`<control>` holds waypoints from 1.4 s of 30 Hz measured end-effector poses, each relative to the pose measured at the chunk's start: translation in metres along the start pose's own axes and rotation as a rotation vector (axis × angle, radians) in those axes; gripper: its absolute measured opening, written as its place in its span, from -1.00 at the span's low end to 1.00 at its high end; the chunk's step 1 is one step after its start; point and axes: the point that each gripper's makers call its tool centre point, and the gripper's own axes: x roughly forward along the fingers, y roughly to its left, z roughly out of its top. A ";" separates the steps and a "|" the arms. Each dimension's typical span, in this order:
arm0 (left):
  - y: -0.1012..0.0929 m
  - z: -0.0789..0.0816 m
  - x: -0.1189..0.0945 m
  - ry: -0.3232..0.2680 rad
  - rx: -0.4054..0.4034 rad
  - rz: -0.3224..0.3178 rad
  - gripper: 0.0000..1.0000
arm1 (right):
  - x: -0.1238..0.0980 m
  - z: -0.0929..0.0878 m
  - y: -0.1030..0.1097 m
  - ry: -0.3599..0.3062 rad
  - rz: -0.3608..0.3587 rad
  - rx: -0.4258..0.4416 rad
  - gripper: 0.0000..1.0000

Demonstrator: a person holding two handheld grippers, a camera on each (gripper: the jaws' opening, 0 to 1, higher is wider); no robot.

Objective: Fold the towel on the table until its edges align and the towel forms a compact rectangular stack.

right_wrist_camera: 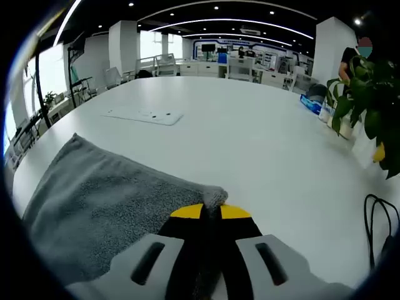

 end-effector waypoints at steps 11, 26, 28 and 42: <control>0.014 -0.003 -0.007 0.064 -0.081 0.051 -0.75 | -0.023 -0.002 0.008 -0.014 0.061 0.101 -0.62; -0.074 0.085 0.000 -0.050 0.105 -0.180 -0.29 | -0.061 0.022 0.007 -0.061 0.110 -0.086 -0.59; -0.091 0.091 0.005 -0.046 0.179 -0.210 -0.29 | -0.063 0.025 0.002 -0.070 0.121 -0.102 -0.57; -0.216 0.097 0.039 -0.021 0.497 -0.489 -0.17 | -0.081 0.032 -0.022 -0.115 0.169 -0.097 -0.48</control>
